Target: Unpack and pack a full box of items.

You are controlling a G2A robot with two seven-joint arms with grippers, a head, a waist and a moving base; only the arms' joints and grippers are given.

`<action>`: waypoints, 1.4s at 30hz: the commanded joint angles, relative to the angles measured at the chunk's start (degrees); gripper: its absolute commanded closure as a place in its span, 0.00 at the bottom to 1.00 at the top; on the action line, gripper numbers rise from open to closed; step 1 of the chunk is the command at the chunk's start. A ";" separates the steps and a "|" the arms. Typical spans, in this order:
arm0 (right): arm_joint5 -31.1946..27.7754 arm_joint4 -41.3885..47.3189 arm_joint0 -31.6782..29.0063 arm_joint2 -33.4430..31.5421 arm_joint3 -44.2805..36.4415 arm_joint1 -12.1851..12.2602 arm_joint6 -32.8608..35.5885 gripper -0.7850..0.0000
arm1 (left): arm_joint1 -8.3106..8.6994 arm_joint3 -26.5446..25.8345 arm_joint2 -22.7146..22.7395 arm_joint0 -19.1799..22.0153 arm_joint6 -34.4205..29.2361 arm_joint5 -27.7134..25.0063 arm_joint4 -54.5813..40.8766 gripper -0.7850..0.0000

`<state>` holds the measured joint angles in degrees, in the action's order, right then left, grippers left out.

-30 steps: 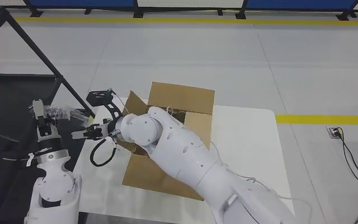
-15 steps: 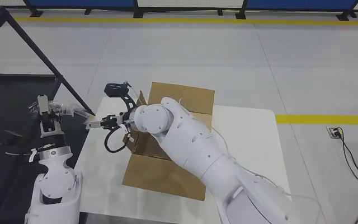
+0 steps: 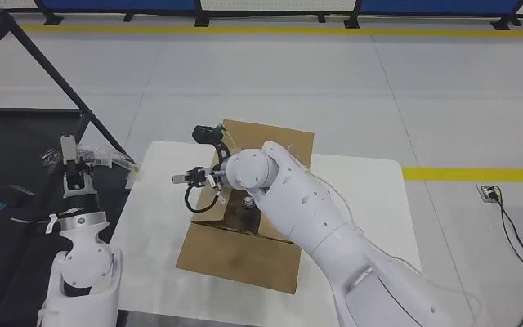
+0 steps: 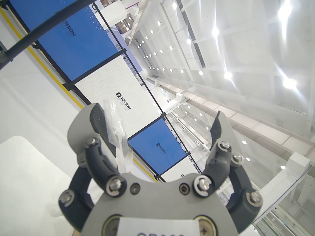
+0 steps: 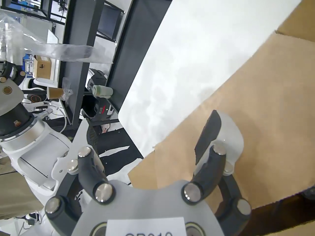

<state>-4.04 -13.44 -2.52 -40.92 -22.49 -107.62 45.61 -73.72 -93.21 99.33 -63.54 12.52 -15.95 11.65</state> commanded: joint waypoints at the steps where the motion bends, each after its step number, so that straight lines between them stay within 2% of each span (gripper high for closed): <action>1: 0.59 -0.61 -0.66 -0.66 -0.04 0.83 1.05 0.00 | -0.02 0.12 -0.34 0.33 -0.29 0.11 0.23 0.00; 14: 1.32 -3.39 -4.89 -3.28 -3.14 3.98 4.55 0.00 | -0.13 0.60 -0.98 1.22 -0.44 0.47 0.68 0.00; 20: -0.26 -4.47 -5.97 -5.21 -5.96 5.32 1.19 0.00 | -0.19 0.76 -1.20 1.39 -0.47 0.62 0.67 0.00; 24: -1.94 -6.80 -7.24 -8.20 -10.55 7.47 -4.16 0.00 | -0.25 0.90 -1.81 1.95 -0.78 0.64 0.88 0.00; 27: -2.11 -9.64 -9.74 -11.88 -16.07 9.94 -7.99 0.00 | -0.31 1.11 -2.23 2.36 -0.77 0.67 1.00 0.00; 30: -1.38 -12.52 -13.20 -15.10 -22.55 12.12 -7.86 0.00 | -0.34 1.35 -2.48 2.71 -0.95 0.53 0.93 0.00; 39: -1.38 -12.52 -13.20 -15.10 -22.55 12.12 -7.86 0.00 | -0.56 2.22 -4.41 4.11 -1.47 0.89 1.41 0.00; 42: -1.57 -12.14 -14.54 -16.22 -22.92 12.41 -10.67 0.00 | -0.62 2.34 -4.94 4.60 -1.68 0.96 1.61 0.00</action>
<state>-5.50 -25.86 -16.38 -56.32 -45.30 -95.41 36.80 -74.33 -90.89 94.53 -59.10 10.91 -15.03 13.22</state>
